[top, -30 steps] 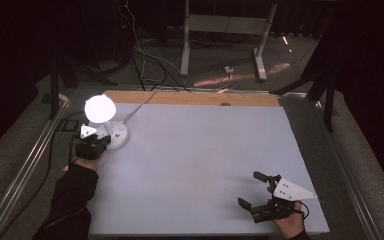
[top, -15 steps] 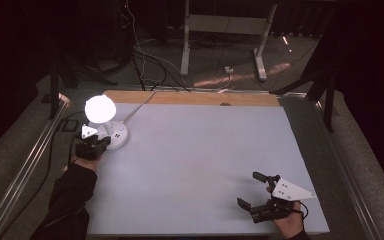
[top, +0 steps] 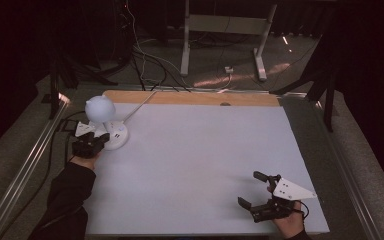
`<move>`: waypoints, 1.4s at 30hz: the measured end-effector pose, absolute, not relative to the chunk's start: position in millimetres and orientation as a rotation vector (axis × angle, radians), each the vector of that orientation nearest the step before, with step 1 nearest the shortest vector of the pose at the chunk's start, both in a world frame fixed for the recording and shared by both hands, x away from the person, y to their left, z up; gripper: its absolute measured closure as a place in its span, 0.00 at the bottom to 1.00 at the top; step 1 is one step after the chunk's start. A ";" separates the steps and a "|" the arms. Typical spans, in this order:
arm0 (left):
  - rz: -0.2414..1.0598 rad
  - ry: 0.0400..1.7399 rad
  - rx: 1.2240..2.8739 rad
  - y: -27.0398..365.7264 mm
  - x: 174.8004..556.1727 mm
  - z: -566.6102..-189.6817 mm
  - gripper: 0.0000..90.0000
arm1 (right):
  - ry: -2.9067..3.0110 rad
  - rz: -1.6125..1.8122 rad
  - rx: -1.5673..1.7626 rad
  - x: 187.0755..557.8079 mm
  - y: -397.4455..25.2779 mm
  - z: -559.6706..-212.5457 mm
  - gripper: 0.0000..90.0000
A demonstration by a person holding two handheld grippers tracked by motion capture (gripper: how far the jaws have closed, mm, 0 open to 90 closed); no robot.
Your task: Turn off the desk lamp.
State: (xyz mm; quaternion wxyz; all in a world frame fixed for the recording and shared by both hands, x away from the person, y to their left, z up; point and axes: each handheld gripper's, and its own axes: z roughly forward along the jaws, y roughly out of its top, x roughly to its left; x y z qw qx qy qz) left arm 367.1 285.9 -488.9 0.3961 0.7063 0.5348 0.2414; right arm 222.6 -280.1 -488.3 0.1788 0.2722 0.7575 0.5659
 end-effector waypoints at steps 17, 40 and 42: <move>0.525 1.305 1.836 282.4 358.2 -476.8 0.62 | 2.137 1.607 0.781 223.9 -281.6 -488.6 0.00; 0.387 1.108 1.878 258.5 341.3 -446.3 0.00 | 2.134 1.604 0.780 223.5 -281.4 -488.0 0.00; 0.362 1.084 1.873 256.5 337.4 -444.6 0.00 | 2.138 1.604 0.778 223.6 -281.0 -488.1 0.00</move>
